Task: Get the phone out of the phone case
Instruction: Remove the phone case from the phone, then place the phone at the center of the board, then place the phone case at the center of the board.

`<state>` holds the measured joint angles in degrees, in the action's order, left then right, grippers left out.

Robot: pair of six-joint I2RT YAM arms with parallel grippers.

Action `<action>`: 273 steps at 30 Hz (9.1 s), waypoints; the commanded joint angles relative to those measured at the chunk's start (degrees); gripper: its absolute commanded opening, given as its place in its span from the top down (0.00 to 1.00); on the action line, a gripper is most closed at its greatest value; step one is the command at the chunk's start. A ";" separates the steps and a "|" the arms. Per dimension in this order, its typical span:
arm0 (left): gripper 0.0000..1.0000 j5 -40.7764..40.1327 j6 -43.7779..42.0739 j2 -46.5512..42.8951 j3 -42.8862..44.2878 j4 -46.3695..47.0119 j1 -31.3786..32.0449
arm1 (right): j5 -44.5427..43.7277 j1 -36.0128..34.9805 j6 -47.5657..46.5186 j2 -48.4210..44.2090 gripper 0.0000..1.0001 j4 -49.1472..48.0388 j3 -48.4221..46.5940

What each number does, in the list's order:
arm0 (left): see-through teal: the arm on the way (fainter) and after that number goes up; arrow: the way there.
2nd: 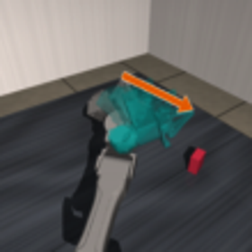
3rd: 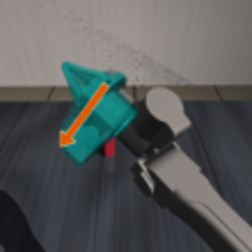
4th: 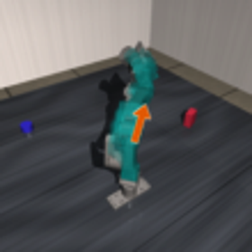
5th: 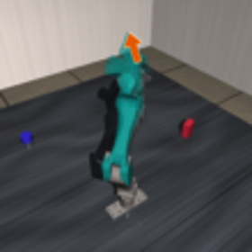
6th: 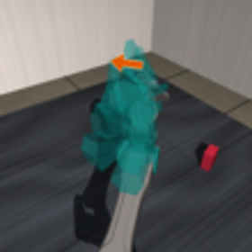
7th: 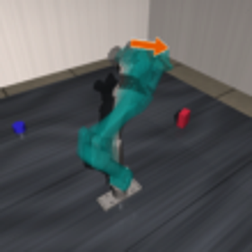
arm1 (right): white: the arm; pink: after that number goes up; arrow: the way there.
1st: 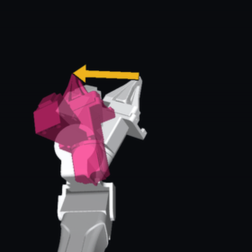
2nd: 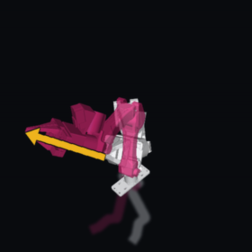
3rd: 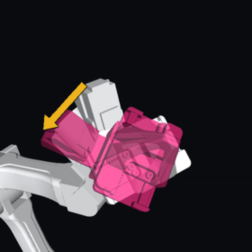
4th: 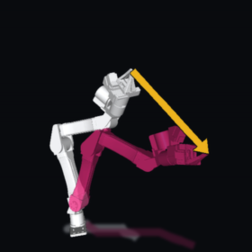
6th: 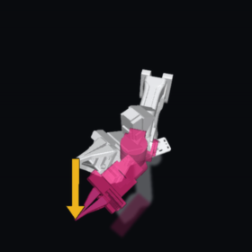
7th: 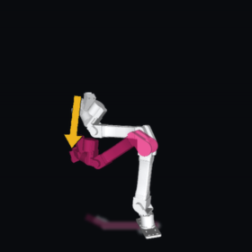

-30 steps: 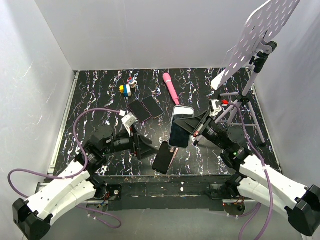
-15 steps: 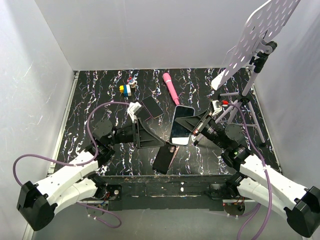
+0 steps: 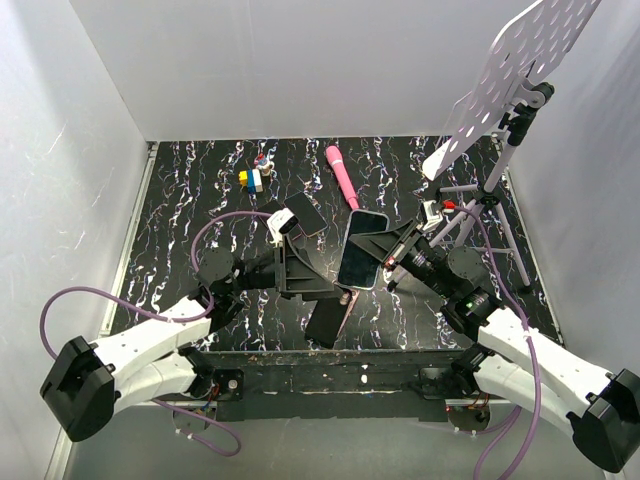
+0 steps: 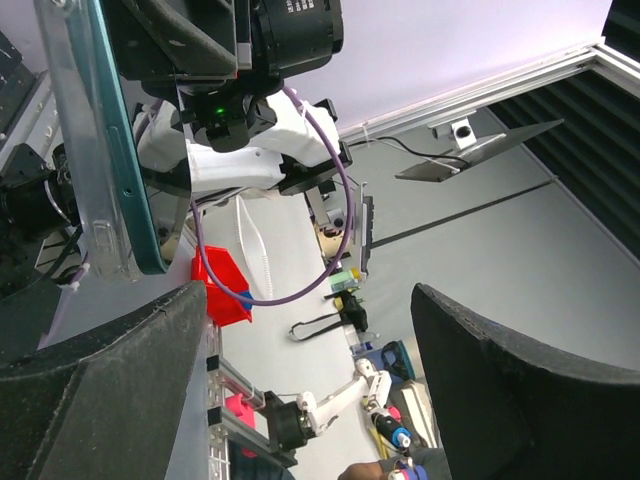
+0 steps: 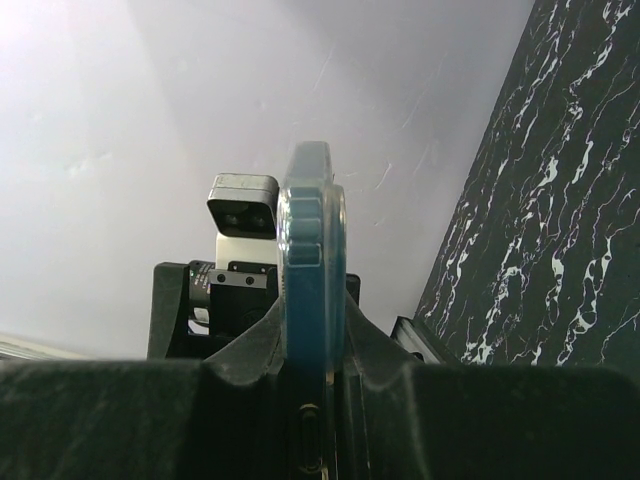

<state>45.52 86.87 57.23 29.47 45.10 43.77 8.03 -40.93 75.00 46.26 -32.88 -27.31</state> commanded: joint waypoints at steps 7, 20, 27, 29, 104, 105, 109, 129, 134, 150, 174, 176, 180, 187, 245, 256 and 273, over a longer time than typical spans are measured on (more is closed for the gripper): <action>0.18 -2.54 0.41 1.30 -0.38 0.78 0.53 | 0.23 0.15 1.02 -0.56 0.99 -7.28 -3.01; 0.18 -7.01 -2.32 2.89 0.58 -6.16 0.53 | 0.67 -0.12 2.43 -0.29 0.99 -9.21 -1.96; 0.20 -5.53 -3.81 2.28 1.47 -7.12 0.70 | -1.17 -0.29 0.68 -0.99 0.99 -7.47 -1.34; 0.17 -5.70 -5.21 -0.09 0.33 -10.54 0.70 | -2.75 -0.21 -1.08 -1.61 0.99 -5.71 -1.78; 0.49 -42.00 -7.24 -5.64 4.45 -13.56 0.70 | -7.42 -11.11 -3.63 3.13 0.99 -7.37 1.65; 0.50 -41.31 -6.89 -5.29 4.54 -13.20 0.70 | -7.42 -11.10 -3.72 3.13 0.99 -6.41 1.39; 0.52 -35.43 -4.79 -1.43 5.50 -11.18 0.62 | -5.14 -11.02 -4.07 4.97 0.99 -6.14 -0.37; 0.85 -5.53 -1.35 8.16 7.70 -5.54 -4.04 | 10.33 -8.12 -8.12 11.48 0.99 -4.12 -9.43; 0.99 -3.77 -3.02 7.98 10.07 -8.27 -5.18 | 12.00 -7.24 -7.59 12.10 0.99 -0.01 -10.21; 1.00 -0.78 2.95 5.61 9.11 -11.62 -16.16 | 20.70 -4.07 -11.72 10.17 0.27 3.54 -9.17; 1.00 0.62 5.77 3.41 6.65 -7.84 -18.98 | 10.17 -2.84 -8.74 9.64 0.50 -1.66 -6.35; 1.00 0.71 5.85 3.24 6.47 -7.75 -18.98 | 9.63 -2.75 -8.73 9.90 0.53 -2.18 -6.79; 1.00 0.71 5.68 2.80 6.03 -7.57 -18.98 | 11.38 -2.67 -9.26 13.06 0.68 -1.39 -9.34; 1.00 1.24 6.20 2.88 6.21 -7.31 -18.98 | 9.05 -2.32 -14.24 16.15 0.99 8.56 -12.40; 0.26 -22.93 -22.70 37.08 10.16 -36.48 -39.99 | -11.54 -21.12 14.29 6.29 0.97 31.47 3.49; 0.03 -28.47 -25.87 30.13 14.29 -48.71 -39.99 | -16.12 -24.55 19.21 10.34 0.92 38.25 1.29; 0.02 -29.78 -27.54 25.92 14.03 -48.79 -39.46 | -15.94 -24.46 13.51 11.49 0.21 42.19 -1.69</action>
<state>18.13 61.32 87.29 42.17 -3.33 3.86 -5.93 -65.06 90.48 59.18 4.84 -26.09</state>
